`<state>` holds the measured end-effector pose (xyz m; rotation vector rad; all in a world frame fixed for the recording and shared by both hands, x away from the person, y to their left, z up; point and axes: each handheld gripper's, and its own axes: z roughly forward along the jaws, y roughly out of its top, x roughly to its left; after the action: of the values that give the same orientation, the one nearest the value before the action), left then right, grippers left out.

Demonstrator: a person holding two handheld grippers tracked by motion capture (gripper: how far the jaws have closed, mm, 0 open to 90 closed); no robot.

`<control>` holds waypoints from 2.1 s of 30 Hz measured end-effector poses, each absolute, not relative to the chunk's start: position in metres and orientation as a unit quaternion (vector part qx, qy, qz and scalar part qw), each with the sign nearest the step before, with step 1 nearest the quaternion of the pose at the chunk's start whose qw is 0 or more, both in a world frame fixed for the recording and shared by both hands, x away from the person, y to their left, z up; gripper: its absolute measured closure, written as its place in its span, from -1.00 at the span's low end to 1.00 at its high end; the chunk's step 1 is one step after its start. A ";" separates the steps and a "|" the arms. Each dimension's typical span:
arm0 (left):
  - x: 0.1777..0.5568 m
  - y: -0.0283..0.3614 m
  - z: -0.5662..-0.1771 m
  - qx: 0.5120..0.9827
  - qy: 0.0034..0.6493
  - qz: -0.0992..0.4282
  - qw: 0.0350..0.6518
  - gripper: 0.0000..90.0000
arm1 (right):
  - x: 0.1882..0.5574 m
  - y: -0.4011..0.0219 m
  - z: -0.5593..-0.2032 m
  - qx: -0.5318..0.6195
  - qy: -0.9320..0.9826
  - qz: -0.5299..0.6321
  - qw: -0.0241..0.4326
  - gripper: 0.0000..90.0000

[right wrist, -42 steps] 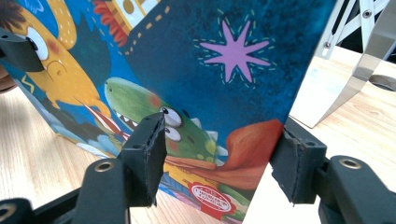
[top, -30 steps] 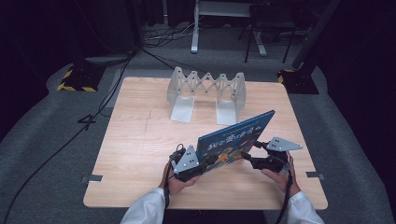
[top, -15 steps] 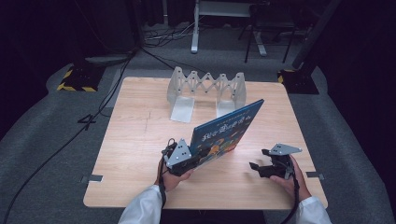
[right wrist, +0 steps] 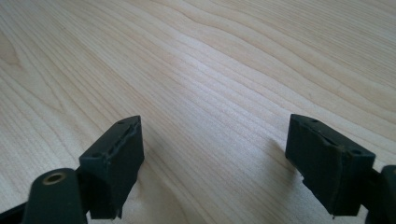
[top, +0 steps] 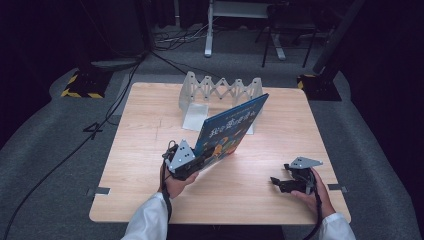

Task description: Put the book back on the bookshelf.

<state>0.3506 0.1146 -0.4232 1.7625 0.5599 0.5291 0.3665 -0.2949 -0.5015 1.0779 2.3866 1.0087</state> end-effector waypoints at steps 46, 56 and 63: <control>0.379 0.187 -0.407 0.679 0.352 0.311 0.565 0.84 | 0.367 -0.296 -0.502 0.377 0.839 0.357 0.163 -0.56; 0.409 0.172 -0.414 0.664 0.382 0.321 0.557 0.83 | 0.367 -0.296 -0.502 0.373 0.840 0.359 0.163 -0.56; 0.421 0.161 -0.425 0.654 0.398 0.320 0.558 0.83 | 0.367 -0.296 -0.502 0.369 0.842 0.359 0.163 -0.55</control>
<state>0.4206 0.1608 -0.4254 1.5429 0.9385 0.7539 0.3669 -0.2956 -0.5024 1.0529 2.4006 1.0253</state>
